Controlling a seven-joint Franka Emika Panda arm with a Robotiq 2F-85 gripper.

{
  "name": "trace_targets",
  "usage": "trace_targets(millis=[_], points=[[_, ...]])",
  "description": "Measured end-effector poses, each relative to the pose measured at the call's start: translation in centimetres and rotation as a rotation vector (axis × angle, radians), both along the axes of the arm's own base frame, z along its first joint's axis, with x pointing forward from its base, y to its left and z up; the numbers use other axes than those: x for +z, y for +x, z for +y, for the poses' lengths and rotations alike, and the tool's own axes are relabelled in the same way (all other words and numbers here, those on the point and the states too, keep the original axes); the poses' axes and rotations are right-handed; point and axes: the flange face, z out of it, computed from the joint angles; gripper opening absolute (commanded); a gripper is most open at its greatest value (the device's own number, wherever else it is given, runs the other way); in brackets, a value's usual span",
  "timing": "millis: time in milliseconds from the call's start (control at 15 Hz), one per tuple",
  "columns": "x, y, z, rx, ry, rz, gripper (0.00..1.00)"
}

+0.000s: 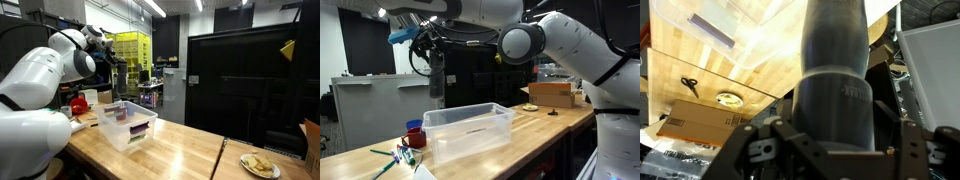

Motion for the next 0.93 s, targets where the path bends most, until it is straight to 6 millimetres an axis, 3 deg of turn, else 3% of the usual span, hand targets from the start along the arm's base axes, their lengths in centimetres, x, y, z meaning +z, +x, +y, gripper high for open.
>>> trace_targets(millis=[467,933], points=[[-0.8,1.2,-2.4,-0.062,-0.023,0.039,0.53],[-4.1,2.7,-2.9,-0.079,-0.032,0.095,0.53]])
